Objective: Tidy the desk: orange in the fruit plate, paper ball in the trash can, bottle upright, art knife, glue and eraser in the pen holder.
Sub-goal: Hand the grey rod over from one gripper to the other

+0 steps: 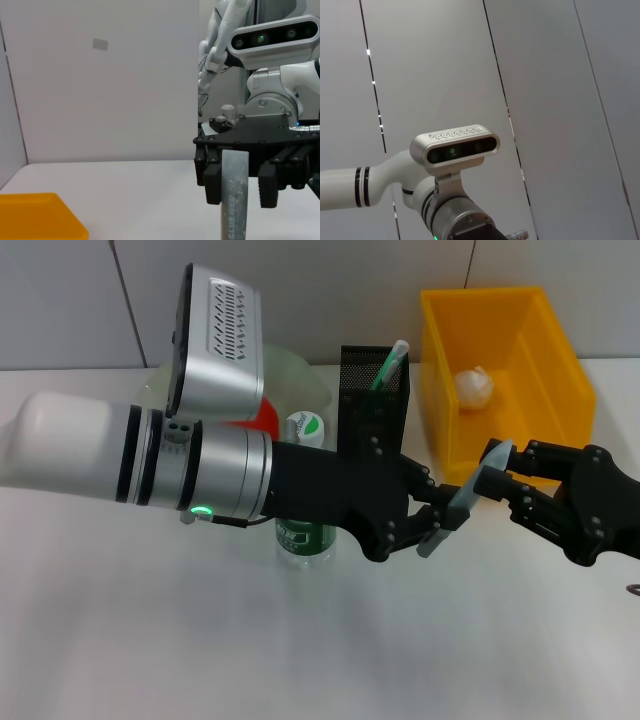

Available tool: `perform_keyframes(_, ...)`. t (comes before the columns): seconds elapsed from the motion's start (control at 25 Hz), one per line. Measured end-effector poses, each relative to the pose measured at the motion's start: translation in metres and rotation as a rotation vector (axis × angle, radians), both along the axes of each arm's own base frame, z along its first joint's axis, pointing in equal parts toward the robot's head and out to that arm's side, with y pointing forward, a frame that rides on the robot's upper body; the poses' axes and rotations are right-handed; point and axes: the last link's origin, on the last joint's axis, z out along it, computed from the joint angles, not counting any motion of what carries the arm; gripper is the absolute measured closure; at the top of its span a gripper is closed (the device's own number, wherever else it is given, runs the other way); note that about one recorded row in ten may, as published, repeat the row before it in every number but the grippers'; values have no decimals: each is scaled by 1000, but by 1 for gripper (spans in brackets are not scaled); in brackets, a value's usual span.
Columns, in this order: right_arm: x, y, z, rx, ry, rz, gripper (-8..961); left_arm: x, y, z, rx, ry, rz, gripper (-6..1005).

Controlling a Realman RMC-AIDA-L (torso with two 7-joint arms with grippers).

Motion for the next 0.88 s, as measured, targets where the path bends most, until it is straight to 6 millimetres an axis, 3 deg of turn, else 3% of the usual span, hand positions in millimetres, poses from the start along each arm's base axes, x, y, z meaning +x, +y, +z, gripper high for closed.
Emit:
perform_keyframes(0.28, 0, 0, 0, 1, -1, -2, 659, 0, 0, -1, 1, 0, -5, 826)
perform_keyframes(0.48, 1, 1, 0, 5, -5, -10, 764, 0, 0, -1, 1, 2, -7, 823)
perform_keyframes(0.88, 0, 4, -1, 6, -8, -18, 796, 0, -2, -3, -6, 6, -12, 819)
